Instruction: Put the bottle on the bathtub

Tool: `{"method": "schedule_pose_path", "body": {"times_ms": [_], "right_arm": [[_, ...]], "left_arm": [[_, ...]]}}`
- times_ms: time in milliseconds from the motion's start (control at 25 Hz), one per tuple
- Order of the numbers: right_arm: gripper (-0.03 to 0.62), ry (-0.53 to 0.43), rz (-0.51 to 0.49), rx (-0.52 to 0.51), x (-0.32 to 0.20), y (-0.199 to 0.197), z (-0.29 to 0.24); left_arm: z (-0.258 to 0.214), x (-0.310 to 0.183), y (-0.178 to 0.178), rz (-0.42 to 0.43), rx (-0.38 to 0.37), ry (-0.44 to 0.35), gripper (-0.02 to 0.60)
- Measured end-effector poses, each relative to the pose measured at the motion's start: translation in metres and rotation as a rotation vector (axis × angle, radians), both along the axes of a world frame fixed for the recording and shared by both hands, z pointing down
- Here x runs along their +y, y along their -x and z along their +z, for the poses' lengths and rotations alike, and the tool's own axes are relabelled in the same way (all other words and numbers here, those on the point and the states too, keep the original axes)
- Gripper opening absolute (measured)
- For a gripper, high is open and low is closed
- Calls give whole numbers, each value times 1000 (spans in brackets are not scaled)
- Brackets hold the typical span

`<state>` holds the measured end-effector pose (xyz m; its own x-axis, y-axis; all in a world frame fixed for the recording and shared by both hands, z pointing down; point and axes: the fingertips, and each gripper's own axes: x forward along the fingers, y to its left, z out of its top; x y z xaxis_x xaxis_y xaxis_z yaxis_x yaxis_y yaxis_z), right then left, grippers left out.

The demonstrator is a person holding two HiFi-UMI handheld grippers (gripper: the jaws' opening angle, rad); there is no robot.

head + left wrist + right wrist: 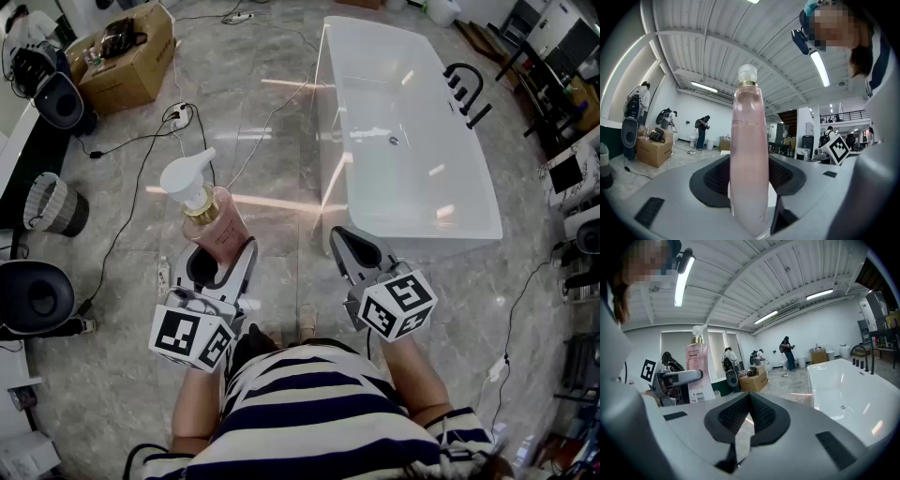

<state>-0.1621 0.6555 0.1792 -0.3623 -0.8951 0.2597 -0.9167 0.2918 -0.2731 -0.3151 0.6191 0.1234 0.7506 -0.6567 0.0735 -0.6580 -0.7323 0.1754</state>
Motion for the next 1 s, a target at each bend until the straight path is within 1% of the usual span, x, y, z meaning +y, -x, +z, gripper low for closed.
{"method": "schedule_pose_path", "body": {"times_ms": [120,320,560,760,1000], "right_arm": [[26,3,2,6,-3,-2,1],[26,-16,-15,-32,1,-4,-2],[28,-36,-26,-43,1,-8,-4],[28,-47,-79,-76,-2,-13,-6],[29,-66,-110,-81,-9,-24,-8]], "left_arm": [[1,-2,-2,1,2,4,235],[3,1,-8,6,4,7,235],[5,2,-17,11,12,15,235],[7,3,-29,21,13,17,235],[8,1,-45,15,12,13,235]]}}
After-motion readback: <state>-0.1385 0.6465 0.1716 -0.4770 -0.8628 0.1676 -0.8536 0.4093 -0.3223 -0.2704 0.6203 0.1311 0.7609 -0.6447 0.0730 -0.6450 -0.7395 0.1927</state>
